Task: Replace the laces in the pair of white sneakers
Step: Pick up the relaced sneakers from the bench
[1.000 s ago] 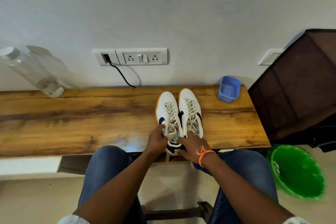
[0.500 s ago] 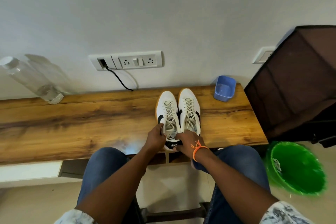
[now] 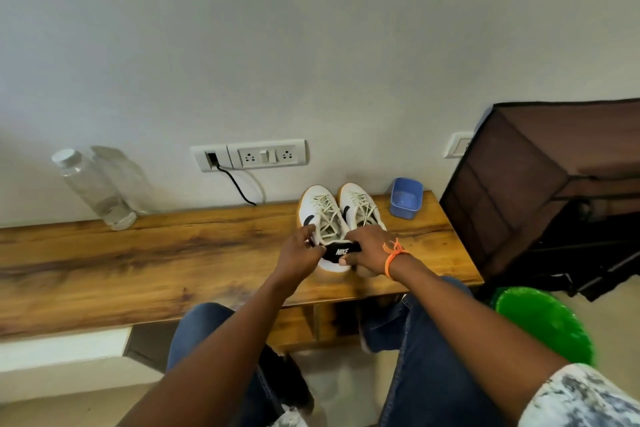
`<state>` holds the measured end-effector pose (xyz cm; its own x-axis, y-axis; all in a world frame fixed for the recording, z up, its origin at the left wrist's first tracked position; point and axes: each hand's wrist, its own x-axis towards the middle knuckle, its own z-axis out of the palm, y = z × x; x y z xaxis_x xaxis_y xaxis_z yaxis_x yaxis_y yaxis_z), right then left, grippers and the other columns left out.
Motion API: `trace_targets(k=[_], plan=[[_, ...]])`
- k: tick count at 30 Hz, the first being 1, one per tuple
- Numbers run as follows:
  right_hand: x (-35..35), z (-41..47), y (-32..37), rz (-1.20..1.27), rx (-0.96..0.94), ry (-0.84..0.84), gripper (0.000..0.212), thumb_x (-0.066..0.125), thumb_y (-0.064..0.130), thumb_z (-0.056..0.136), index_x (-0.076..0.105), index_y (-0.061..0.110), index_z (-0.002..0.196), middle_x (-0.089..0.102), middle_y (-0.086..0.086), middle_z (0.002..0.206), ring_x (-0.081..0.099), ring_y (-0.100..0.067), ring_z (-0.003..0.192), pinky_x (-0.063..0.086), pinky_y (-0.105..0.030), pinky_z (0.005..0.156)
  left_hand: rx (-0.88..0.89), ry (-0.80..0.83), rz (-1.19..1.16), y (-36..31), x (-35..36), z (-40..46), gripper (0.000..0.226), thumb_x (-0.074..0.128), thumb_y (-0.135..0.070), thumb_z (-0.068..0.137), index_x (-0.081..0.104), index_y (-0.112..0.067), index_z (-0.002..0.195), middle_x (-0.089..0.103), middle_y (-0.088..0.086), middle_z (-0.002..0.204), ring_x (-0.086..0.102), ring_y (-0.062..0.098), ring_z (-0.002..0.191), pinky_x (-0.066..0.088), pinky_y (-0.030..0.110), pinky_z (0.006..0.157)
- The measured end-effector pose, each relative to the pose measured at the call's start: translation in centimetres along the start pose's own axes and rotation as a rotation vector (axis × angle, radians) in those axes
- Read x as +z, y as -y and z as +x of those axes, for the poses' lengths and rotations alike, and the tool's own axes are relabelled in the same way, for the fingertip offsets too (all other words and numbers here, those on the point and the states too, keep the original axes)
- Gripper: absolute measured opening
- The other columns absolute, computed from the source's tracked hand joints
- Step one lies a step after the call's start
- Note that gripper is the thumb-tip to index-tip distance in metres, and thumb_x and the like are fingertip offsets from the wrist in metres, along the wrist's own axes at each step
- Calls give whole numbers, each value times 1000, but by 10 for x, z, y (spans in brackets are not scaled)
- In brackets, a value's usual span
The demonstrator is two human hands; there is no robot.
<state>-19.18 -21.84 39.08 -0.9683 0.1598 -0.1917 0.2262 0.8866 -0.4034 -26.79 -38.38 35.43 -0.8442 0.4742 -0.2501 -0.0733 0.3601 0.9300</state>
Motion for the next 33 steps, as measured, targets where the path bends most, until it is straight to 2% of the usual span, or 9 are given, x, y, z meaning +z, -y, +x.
trace_targets(k=[4, 10, 13, 16, 20, 24, 27, 31, 33], plan=[[-13, -6, 5, -7, -13, -24, 25, 76, 41, 78, 59, 22, 75, 59, 1, 75, 51, -17, 71, 28, -25, 52, 42, 82, 10, -12, -6, -15, 90, 85, -21, 65, 44, -16, 145, 60, -1, 132, 57, 13, 117, 50, 34, 100], [-11, 35, -10, 11, -7, 14, 34, 75, 43, 78, 47, 31, 63, 51, 9, 66, 48, -13, 67, 28, -28, 53, 91, -1, 105, -6, -10, 26, 87, 93, -19, 60, 51, -16, 136, 61, -1, 124, 58, 14, 110, 50, 21, 86], [-7, 62, -29, -6, -19, 35, 22, 76, 43, 77, 62, 26, 74, 59, 5, 71, 52, -15, 69, 32, -28, 53, 23, 31, 112, 0, -8, 56, 87, 95, -18, 57, 52, -15, 133, 61, -1, 120, 60, 5, 99, 49, 8, 69], [-10, 80, -42, -14, -31, 85, 23, 76, 42, 77, 69, 22, 84, 64, 0, 75, 51, -14, 68, 24, -23, 49, -71, 97, 114, -6, -6, 82, 90, 97, -13, 52, 52, -13, 130, 60, -3, 113, 58, 0, 91, 47, 4, 60], [-41, 78, -45, 74, 22, 129, 22, 75, 43, 73, 65, 24, 76, 60, 3, 69, 53, -15, 66, 28, -24, 50, -133, 190, 187, -45, -13, 94, 95, 100, -18, 46, 53, -12, 129, 60, 2, 116, 59, 6, 92, 47, 9, 65], [-89, 50, -40, 141, 116, 174, 25, 71, 45, 70, 66, 21, 76, 66, -2, 74, 60, -20, 74, 45, -32, 60, -165, 296, 273, -104, -17, 86, 96, 100, -26, 46, 53, -14, 129, 59, 0, 116, 60, 12, 96, 52, 23, 76], [-130, 29, -47, 184, 145, 181, 25, 69, 48, 67, 58, 26, 69, 63, -1, 72, 59, -20, 73, 39, -30, 58, -157, 375, 326, -148, -6, 80, 93, 99, -27, 48, 53, -16, 128, 59, -5, 111, 60, 8, 92, 52, 21, 71], [-186, -4, -80, 165, 112, 176, 31, 73, 45, 70, 49, 26, 65, 51, 3, 65, 52, -20, 67, 32, -29, 57, -152, 419, 399, -205, 36, 71, 99, 100, -36, 42, 50, -21, 126, 59, -2, 113, 62, 15, 97, 57, 33, 80], [-203, -25, -104, 154, 93, 173, 32, 76, 42, 71, 50, 23, 64, 54, 0, 65, 52, -21, 66, 29, -29, 56, -149, 424, 441, -222, 65, 64, 109, 99, -40, 37, 45, -20, 131, 58, -1, 115, 62, 16, 97, 57, 35, 81]])
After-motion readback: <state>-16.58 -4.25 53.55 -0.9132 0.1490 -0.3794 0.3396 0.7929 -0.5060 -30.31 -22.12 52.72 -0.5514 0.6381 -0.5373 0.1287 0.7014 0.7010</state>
